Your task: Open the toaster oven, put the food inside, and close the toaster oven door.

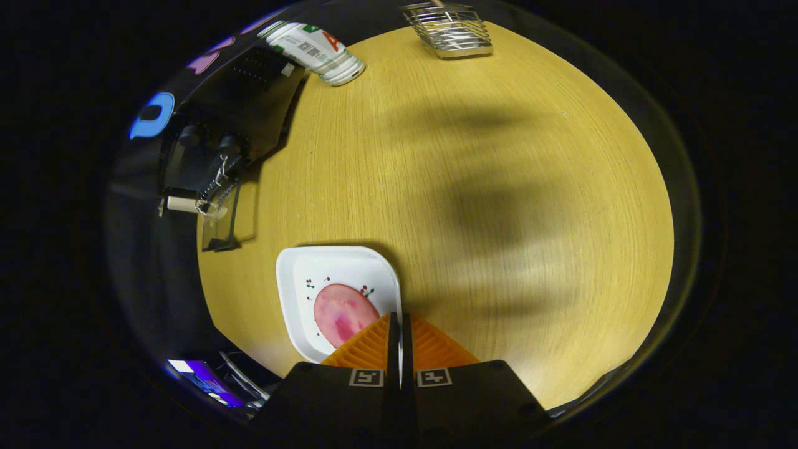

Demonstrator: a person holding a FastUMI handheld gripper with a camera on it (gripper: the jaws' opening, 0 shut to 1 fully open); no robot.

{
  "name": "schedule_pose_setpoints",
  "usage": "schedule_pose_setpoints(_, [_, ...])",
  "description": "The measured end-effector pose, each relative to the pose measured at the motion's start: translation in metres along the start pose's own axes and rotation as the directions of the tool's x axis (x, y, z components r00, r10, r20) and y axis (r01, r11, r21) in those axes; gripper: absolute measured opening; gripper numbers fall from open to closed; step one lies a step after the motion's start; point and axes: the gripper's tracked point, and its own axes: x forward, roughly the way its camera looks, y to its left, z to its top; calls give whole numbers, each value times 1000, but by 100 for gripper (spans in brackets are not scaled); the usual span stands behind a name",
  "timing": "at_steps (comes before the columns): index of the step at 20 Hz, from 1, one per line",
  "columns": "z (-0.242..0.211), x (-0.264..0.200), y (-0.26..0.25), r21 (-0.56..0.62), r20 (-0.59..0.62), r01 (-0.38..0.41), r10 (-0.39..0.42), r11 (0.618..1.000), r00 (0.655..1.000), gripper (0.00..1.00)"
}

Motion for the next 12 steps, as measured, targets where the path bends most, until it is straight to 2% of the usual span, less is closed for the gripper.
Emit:
schedule_pose_setpoints(6, [-6,-15,13,201,106,-143,124,969,987,5])
schedule_pose_setpoints(12, [-29,-45,45,332,209,-193,127,923,970,5])
